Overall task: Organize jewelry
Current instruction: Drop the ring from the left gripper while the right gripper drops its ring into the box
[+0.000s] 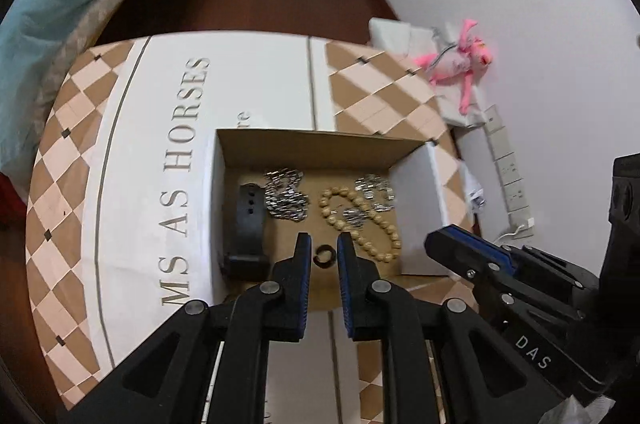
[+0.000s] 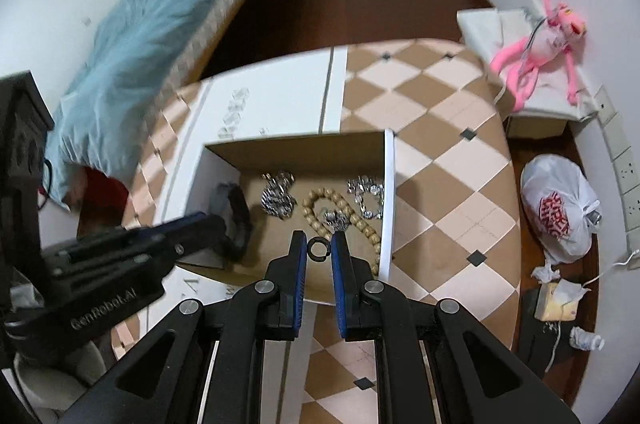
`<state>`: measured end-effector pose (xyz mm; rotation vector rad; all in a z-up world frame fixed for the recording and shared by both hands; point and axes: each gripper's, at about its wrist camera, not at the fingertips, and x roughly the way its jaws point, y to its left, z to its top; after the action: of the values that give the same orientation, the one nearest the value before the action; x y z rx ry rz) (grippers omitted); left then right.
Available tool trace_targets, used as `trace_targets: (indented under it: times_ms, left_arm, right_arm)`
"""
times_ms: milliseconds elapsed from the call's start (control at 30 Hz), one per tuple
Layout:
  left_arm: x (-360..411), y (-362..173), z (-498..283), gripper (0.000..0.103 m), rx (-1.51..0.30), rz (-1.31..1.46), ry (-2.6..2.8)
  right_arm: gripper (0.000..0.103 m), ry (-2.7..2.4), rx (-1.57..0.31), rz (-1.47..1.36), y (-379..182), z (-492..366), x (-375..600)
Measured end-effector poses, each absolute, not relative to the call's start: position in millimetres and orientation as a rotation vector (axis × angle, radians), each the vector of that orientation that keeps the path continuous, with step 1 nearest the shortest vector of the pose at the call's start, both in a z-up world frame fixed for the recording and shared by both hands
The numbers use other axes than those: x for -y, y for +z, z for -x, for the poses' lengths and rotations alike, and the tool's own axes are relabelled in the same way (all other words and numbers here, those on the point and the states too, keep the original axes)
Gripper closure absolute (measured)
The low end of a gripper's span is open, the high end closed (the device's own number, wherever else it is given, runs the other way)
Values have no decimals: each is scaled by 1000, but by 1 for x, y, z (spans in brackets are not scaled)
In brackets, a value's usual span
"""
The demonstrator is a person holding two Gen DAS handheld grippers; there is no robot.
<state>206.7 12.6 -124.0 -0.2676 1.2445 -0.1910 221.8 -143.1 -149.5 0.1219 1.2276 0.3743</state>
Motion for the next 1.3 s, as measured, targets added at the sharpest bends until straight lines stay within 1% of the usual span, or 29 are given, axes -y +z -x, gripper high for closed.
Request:
trace_targets:
  times_ms: [67, 133, 200, 233, 267, 333, 400, 433, 467, 500, 533, 567, 633, 700, 800, 900, 1000, 1133, 1300]
  left_arm:
    - [-15, -127, -211, 91, -1266, 262, -159]
    - [-16, -126, -211, 80, -1267, 242, -129]
    - [-19, -123, -210, 38, -1249, 221, -101]
    - [-21, -120, -209, 32, -1234, 217, -87]
    - [-23, -116, -207, 30, -1217, 214, -73]
    - [-27, -113, -209, 30, -1209, 209, -61]
    - [-30, -110, -208, 29, -1198, 196, -41]
    - [-30, -110, -206, 27, -1192, 189, -34]
    - [-31, -109, -206, 17, -1190, 182, -24]
    - [-32, -109, -204, 8, -1185, 173, -13]
    - [-33, -109, -202, 6, -1179, 165, -6]
    - [-34, -109, -200, 6, -1169, 152, 6]
    - [-36, -111, -196, 5, -1154, 131, 33]
    - [-37, -112, -191, 2, -1137, 116, 49]
    - [-38, -117, -183, 1, -1127, 100, 75]
    - [-38, -122, -177, 1, -1134, 96, 89]
    - [-36, -122, -171, 1, -1129, 90, 94]
    - [-34, -113, -161, 1, -1110, 90, 97]
    - [-32, -90, -140, 1, -1069, 90, 91]
  right_arm:
    - [89, 365, -1267, -98, -155, -227, 142]
    - [89, 359, -1288, -98, -157, -230, 143]
    - [89, 352, -1285, -94, -155, -231, 145]
    - [88, 349, -1280, -93, -154, -232, 146]
    - [86, 350, -1279, -95, -153, -232, 147]
    - [72, 338, -1272, -88, -150, -233, 148]
    - [69, 325, -1258, -71, -147, -233, 148]
    - [68, 317, -1252, -63, -144, -232, 149]
    - [66, 310, -1249, -55, -143, -232, 149]
    - [58, 305, -1242, -50, -141, -231, 149]
    - [48, 292, -1235, -37, -139, -230, 150]
    - [42, 273, -1229, -15, -138, -229, 149]
    - [20, 231, -1211, 30, -137, -226, 149]
    - [8, 184, -1199, 83, -138, -221, 148]
    - [7, 150, -1199, 114, -142, -216, 149]
    - [3, 126, -1199, 127, -148, -211, 150]
    - [3, 113, -1197, 126, -149, -206, 152]
    - [3, 107, -1185, 107, -142, -198, 154]
    - [3, 108, -1136, 90, -115, -176, 159]
